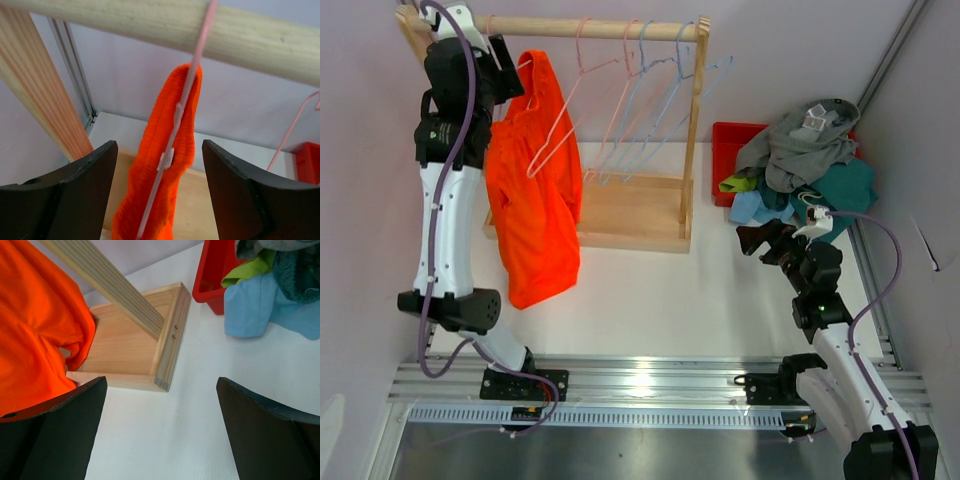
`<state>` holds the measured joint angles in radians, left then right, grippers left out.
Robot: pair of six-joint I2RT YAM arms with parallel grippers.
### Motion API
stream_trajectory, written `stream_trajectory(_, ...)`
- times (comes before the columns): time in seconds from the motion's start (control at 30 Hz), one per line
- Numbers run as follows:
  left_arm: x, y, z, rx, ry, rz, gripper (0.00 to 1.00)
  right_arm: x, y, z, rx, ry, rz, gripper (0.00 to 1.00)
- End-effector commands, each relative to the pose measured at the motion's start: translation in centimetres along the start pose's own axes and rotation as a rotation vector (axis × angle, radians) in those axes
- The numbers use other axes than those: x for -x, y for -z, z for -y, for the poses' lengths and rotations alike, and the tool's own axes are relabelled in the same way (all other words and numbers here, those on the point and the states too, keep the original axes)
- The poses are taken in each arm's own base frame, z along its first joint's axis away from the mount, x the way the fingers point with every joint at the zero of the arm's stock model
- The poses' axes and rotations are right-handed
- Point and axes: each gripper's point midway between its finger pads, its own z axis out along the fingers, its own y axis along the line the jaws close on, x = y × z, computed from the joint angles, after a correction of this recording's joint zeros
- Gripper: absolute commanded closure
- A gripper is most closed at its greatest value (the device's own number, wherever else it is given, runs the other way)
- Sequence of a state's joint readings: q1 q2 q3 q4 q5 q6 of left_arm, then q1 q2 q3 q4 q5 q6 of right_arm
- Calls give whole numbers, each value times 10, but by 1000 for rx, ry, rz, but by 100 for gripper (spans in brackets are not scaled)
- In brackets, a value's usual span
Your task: Remove the shorts from the hanger
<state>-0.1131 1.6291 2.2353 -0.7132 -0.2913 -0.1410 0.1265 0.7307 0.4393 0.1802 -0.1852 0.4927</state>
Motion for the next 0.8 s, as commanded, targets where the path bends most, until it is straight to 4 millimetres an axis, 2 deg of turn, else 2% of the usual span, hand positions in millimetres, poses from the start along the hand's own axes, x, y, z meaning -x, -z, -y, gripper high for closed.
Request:
stream_trajectory(0.0, 30, -5, -7, 4, 39, 76, 26, -6, -2, -6, 27, 20, -23, 1)
stream_trajectory(0.13, 19, -24, -4, -4, 36, 43, 27, -8, -3, -6, 20, 28, -29, 1)
stream_trajectory(0.23, 0, -38, 1, -17, 30, -10, 34, -9, -5, -5, 17, 31, -31, 1)
stream_trajectory(0.33, -10, -43, 4, -34, 31, -36, 39, -11, -6, -3, 11, 33, -34, 1)
stream_trajectory(0.43, -17, -46, 8, -49, 29, -55, 52, -12, -8, -2, 7, 32, -39, 1)
stream_trajectory(0.5, -23, -49, 9, -53, 27, -72, 54, -13, -9, -1, 5, 31, -43, 1)
stream_trajectory(0.6, -29, -50, 8, -50, 27, -87, 74, -13, -9, -1, 4, 33, -41, 0)
stream_trajectory(0.63, -29, -50, 8, -49, 28, -87, 90, -13, -9, -1, 5, 32, -42, 1)
stream_trajectory(0.67, -28, -50, 8, -49, 31, -87, 97, -13, -9, 0, 4, 33, -41, 0)
stream_trajectory(0.7, -27, -49, 8, -47, 41, -84, 100, -13, -8, -1, 4, 33, -39, 1)
stream_trajectory(0.77, -19, -43, 10, -56, 53, -66, 100, -13, -8, 0, 5, 33, -40, 1)
